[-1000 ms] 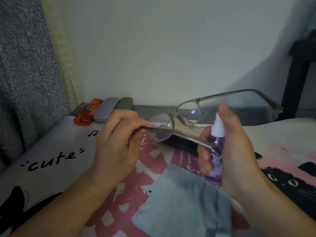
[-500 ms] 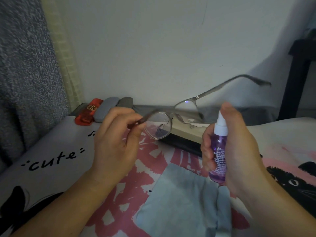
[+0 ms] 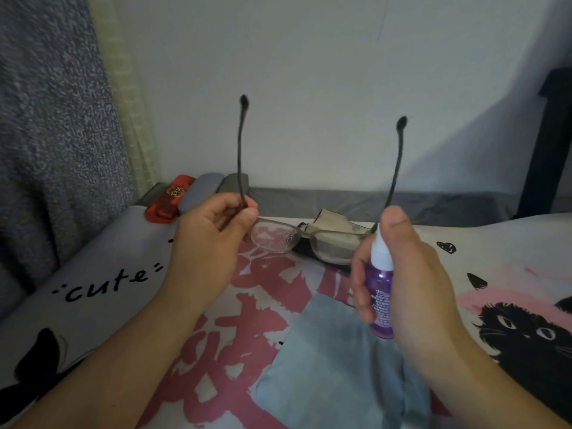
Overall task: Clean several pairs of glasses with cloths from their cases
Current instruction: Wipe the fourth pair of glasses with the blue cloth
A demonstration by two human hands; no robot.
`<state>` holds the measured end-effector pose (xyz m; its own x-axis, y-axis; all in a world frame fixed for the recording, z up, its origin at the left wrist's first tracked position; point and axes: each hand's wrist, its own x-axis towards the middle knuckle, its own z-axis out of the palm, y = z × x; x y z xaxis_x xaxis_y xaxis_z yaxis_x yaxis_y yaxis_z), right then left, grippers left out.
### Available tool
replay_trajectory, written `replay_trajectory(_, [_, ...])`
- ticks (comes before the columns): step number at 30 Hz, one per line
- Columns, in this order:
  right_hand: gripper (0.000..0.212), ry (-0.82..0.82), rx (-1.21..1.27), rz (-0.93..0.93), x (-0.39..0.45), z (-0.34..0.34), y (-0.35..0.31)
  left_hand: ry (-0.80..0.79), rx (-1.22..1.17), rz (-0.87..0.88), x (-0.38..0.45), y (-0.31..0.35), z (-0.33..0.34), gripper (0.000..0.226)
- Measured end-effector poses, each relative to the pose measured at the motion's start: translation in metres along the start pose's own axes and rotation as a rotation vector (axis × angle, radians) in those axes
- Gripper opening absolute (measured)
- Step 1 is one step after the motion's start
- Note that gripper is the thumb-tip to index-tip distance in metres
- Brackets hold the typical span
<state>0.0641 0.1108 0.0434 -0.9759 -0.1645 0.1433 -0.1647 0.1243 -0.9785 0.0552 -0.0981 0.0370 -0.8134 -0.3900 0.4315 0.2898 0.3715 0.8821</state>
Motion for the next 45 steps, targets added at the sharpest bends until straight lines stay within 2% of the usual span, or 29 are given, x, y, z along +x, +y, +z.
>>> replay_trajectory(4, [0.089, -0.016, -0.104, -0.061, -0.005, 0.004, 0.001, -0.047, 0.004, -0.097, 0.003, -0.006, -0.004, 0.014])
replay_trajectory(7, [0.087, -0.033, -0.089, -0.094, -0.007, 0.007, 0.0, 0.006, 0.037, -0.094, 0.004, -0.008, -0.005, 0.012])
replay_trajectory(9, [0.085, -0.067, -0.069, -0.105, -0.009, 0.01, 0.001, 0.039, 0.005, -0.178, 0.007, -0.008, -0.008, 0.01])
replay_trajectory(13, [0.089, -0.154, -0.082, -0.075, -0.011, 0.017, 0.003, -0.1, -0.467, -0.609, 0.009, -0.002, -0.011, 0.015])
replay_trajectory(16, [0.088, -0.163, -0.148, -0.103, -0.012, 0.024, 0.005, -0.2, -0.626, -0.743, 0.006, 0.003, -0.011, 0.013])
replay_trajectory(21, [0.087, -0.097, -0.216, -0.186, -0.013, 0.032, 0.006, -0.262, -0.61, -0.759, 0.001, 0.001, -0.005, 0.012])
replay_trajectory(27, [0.093, -0.091, -0.253, -0.152, -0.014, 0.033, 0.004, -0.241, -0.585, -0.766, 0.003, -0.001, -0.006, 0.015])
replay_trajectory(36, [0.087, -0.071, -0.241, -0.158, -0.011, 0.029, 0.004, -0.288, -0.583, -0.737, -0.002, 0.003, -0.001, 0.013])
replay_trajectory(41, [0.083, -0.067, -0.205, -0.147, -0.012, 0.028, 0.006, -0.261, -0.587, -0.744, 0.0, 0.001, -0.004, 0.011])
replay_trajectory(45, [0.088, 0.028, -0.156, -0.101, -0.004, 0.018, 0.006, -0.23, -0.625, -0.76, 0.001, 0.001, -0.005, 0.01])
